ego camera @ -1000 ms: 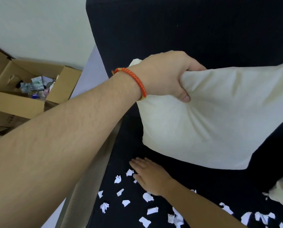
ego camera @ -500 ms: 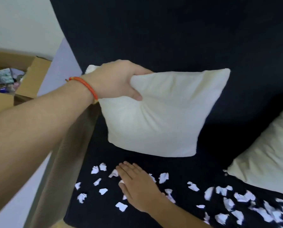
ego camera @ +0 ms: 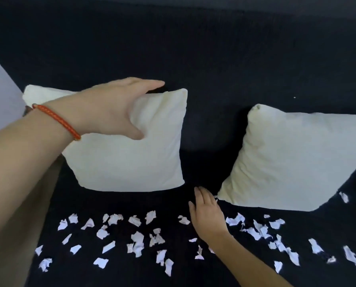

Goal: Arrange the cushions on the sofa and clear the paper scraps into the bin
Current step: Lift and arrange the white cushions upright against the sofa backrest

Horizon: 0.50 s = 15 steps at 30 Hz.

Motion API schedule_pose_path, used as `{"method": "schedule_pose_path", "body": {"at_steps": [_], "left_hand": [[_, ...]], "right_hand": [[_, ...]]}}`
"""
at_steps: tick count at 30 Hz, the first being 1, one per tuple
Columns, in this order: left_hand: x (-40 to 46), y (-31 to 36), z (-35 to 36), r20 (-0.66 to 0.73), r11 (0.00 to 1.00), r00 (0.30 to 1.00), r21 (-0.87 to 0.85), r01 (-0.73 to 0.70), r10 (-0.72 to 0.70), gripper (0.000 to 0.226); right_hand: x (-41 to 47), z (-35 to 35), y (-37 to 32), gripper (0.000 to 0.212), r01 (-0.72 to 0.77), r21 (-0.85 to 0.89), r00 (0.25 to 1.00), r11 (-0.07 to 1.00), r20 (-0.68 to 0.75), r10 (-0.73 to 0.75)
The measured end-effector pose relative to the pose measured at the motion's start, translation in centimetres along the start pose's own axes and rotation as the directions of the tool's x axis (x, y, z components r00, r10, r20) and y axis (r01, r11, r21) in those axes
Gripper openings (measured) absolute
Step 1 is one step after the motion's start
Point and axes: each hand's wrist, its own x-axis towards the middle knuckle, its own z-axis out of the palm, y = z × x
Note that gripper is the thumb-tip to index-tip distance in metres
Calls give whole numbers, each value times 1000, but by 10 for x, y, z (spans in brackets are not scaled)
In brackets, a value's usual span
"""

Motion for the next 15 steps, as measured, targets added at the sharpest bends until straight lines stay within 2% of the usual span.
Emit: {"method": "schedule_pose_path", "body": {"at_steps": [2, 5, 8, 11, 13, 15], "left_hand": [[10, 32, 13, -131, 992, 987, 99, -78, 91, 106], [20, 71, 36, -216, 979, 957, 110, -172, 192, 87], [24, 98, 58, -218, 966, 942, 110, -236, 255, 69], [25, 120, 76, -192, 960, 942, 99, -261, 276, 62], [25, 130, 84, -175, 961, 945, 81, -265, 276, 58], [27, 141, 90, -166, 963, 948, 60, -264, 270, 53]], "right_hand": [[1, -2, 18, 62, -108, -16, 992, 994, 61, 109], [-10, -3, 30, 59, -60, -34, 992, 998, 110, 63], [-24, -2, 36, 61, -12, -28, 984, 1000, 177, 16], [-35, -3, 45, 72, -14, -3, 983, 1000, 181, 14], [-45, -9, 48, 78, 1, 36, 970, 999, 242, -9], [-56, -14, 51, 72, 40, 14, 981, 999, 189, -42]]}}
